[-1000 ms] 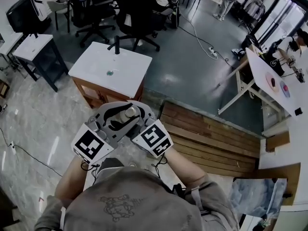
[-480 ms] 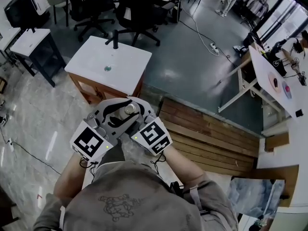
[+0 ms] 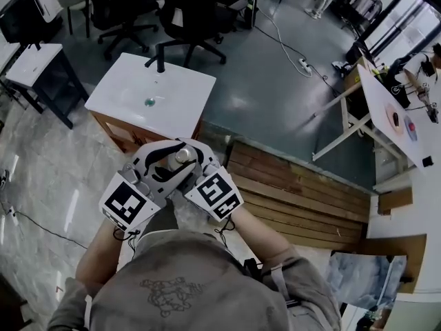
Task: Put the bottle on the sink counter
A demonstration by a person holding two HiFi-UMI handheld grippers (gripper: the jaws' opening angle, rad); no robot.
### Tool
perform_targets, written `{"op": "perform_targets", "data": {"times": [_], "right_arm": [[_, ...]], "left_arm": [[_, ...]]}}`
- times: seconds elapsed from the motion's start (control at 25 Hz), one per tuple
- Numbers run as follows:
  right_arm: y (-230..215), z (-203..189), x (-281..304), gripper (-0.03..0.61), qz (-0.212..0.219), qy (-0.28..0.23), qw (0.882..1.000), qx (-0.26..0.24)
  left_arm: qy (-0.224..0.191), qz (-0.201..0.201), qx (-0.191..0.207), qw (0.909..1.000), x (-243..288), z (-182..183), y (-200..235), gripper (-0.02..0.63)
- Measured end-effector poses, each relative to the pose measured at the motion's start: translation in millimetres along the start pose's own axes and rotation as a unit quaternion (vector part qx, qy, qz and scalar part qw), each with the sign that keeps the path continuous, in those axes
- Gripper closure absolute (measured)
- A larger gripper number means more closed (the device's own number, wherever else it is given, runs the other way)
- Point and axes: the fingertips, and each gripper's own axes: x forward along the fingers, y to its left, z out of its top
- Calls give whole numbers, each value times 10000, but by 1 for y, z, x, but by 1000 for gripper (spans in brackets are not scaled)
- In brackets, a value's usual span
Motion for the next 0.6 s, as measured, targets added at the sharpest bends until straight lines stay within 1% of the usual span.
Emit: {"op": "perform_targets", "data": {"times": [0.36,0.6], "right_arm": [[-50,2,47,261,-177,88,9998,81],[-87,7,80,261,-348,135,9992,121]], "left_arm": [[21,-194,130,9997,22,-14,63,460],[67,-336,5,9994,36,-22,108,460]]}}
